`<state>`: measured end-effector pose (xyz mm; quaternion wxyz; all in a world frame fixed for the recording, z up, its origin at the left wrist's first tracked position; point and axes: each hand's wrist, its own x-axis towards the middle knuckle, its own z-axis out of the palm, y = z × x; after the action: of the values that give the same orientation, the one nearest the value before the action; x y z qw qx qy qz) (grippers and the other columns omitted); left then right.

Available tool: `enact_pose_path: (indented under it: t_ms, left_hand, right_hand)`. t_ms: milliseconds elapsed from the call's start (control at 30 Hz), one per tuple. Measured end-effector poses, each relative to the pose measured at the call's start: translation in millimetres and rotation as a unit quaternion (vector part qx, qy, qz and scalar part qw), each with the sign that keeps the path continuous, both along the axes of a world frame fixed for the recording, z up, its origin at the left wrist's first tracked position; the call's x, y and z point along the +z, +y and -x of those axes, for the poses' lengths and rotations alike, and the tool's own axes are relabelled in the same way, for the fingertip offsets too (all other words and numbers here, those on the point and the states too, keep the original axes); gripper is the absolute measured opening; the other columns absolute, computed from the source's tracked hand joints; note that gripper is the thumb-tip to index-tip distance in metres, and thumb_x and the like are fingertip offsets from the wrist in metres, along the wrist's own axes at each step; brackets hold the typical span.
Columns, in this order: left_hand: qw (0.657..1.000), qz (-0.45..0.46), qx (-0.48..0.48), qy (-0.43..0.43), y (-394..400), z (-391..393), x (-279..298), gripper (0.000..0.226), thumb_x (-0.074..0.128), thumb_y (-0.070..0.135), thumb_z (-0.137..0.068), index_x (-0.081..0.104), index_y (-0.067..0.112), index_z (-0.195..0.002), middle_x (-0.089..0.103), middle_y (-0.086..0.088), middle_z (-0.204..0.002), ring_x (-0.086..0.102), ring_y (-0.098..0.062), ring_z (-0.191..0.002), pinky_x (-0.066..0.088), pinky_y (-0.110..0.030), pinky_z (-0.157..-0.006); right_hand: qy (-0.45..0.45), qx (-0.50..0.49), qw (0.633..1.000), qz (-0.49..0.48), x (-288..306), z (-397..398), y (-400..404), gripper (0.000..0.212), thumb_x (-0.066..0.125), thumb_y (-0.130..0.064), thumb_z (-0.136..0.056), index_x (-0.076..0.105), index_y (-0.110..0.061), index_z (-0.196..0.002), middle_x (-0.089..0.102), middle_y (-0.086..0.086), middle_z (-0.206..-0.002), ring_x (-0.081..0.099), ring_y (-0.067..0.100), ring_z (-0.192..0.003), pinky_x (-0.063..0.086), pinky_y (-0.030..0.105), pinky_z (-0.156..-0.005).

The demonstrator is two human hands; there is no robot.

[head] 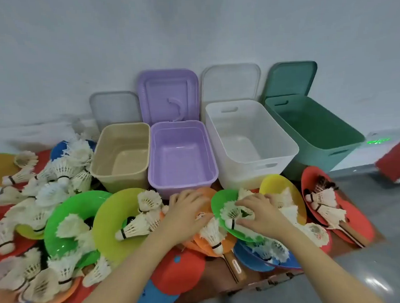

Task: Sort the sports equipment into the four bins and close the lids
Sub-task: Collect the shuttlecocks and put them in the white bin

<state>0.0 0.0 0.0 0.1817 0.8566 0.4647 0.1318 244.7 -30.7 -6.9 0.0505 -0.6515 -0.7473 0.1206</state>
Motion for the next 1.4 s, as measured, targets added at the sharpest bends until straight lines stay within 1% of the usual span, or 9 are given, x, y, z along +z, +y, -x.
enact_pose_path:
  t_ms: [167, 267, 333, 500, 700, 833, 933, 1067, 1400]
  left_hand:
    - [0.996, -0.076, -0.005, 0.037, -18, -15, -19, 0.039, 0.045, 0.059, -0.064, 0.069, 0.039, -0.088, 0.066, 0.013, -0.103, 0.041, -0.012, -0.108, 0.044, -0.041, -0.085]
    - [0.997, -0.070, 0.039, 0.011, -22, -25, -23, 0.026, 0.063, 0.046, -0.070, 0.071, 0.035, -0.093, 0.062, 0.012, -0.114, 0.033, -0.012, -0.117, 0.027, -0.047, -0.095]
    - [0.998, -0.009, 0.055, 0.026, -26, -29, -30, 0.030, 0.060, 0.044, -0.080, 0.066, 0.036, -0.109, 0.049, 0.016, -0.130, 0.028, -0.012, -0.128, 0.010, -0.035, -0.098]
    - [0.993, -0.037, 0.091, -0.065, -32, -39, -30, 0.017, 0.059, 0.037, -0.082, 0.072, 0.029, -0.089, 0.058, 0.016, -0.120, 0.033, -0.005, -0.118, 0.010, -0.025, -0.085]
    - [0.975, -0.059, 0.141, -0.159, -36, -45, -20, 0.015, 0.062, 0.034, -0.074, 0.072, 0.023, -0.072, 0.064, 0.013, -0.108, 0.042, 0.000, -0.108, 0.014, -0.025, -0.089]
    - [0.954, -0.042, 0.175, -0.239, -35, -44, -2, 0.013, 0.066, 0.030, -0.078, 0.073, 0.019, -0.080, 0.063, 0.014, -0.105, 0.056, -0.006, -0.102, 0.034, -0.031, -0.092]
    - [0.928, -0.016, 0.208, -0.308, -31, -42, 13, 0.007, 0.070, 0.010, -0.081, 0.073, 0.014, -0.085, 0.063, 0.010, -0.102, 0.058, -0.004, -0.099, 0.041, -0.016, -0.090]
    - [0.916, -0.047, 0.218, -0.333, -18, -42, 33, 0.007, 0.068, 0.013, -0.083, 0.072, 0.018, -0.086, 0.063, 0.009, -0.106, 0.057, 0.001, -0.099, 0.041, -0.010, -0.084]
    - [0.971, 0.015, 0.145, -0.189, 2, -17, -13, 0.027, 0.054, 0.016, -0.094, 0.063, 0.011, -0.119, 0.061, 0.001, -0.116, 0.056, -0.013, -0.108, 0.046, -0.035, -0.095]
  right_hand:
    - [-0.070, 0.069, 0.995, 0.010, -18, -6, -6, 0.049, 0.055, -0.051, -0.081, 0.051, -0.034, -0.126, 0.045, -0.017, -0.131, 0.029, 0.013, -0.128, 0.003, 0.036, -0.100]
    - [-0.052, 0.093, 0.994, -0.028, -25, -5, -6, 0.039, 0.056, -0.041, -0.083, 0.057, -0.030, -0.120, 0.051, -0.012, -0.125, 0.036, 0.018, -0.125, 0.004, 0.036, -0.100]
    - [-0.035, 0.107, 0.993, -0.044, -29, -7, -8, 0.033, 0.056, -0.036, -0.083, 0.060, -0.027, -0.115, 0.058, -0.009, -0.118, 0.045, 0.021, -0.117, 0.007, 0.036, -0.099]
    - [0.062, 0.065, 0.989, -0.115, -30, -13, -12, 0.029, 0.057, -0.040, -0.082, 0.065, -0.027, -0.107, 0.063, -0.013, -0.105, 0.053, 0.013, -0.106, 0.011, 0.030, -0.094]
    - [0.166, 0.049, 0.975, -0.142, -13, -23, -10, 0.037, 0.056, -0.042, -0.078, 0.067, -0.020, -0.105, 0.065, -0.009, -0.100, 0.057, 0.013, -0.101, 0.016, 0.025, -0.087]
    - [0.223, 0.034, 0.958, -0.179, 0, -24, -6, 0.040, 0.051, -0.048, -0.078, 0.068, -0.019, -0.099, 0.064, -0.008, -0.089, 0.059, 0.015, -0.088, 0.026, 0.027, -0.081]
    - [0.256, 0.030, 0.944, -0.208, 5, -25, -2, 0.038, 0.051, -0.048, -0.079, 0.067, -0.020, -0.100, 0.063, -0.009, -0.087, 0.058, 0.014, -0.084, 0.035, 0.032, -0.080]
    - [0.272, 0.040, 0.930, -0.243, 16, -23, 10, 0.033, 0.056, -0.042, -0.081, 0.067, -0.018, -0.101, 0.065, -0.008, -0.090, 0.059, 0.014, -0.085, 0.042, 0.035, -0.078]
    - [0.189, 0.027, 0.955, -0.227, 6, -17, 30, 0.037, 0.050, -0.046, -0.081, 0.067, -0.020, -0.101, 0.064, -0.008, -0.092, 0.058, 0.016, -0.086, 0.027, 0.022, -0.078]
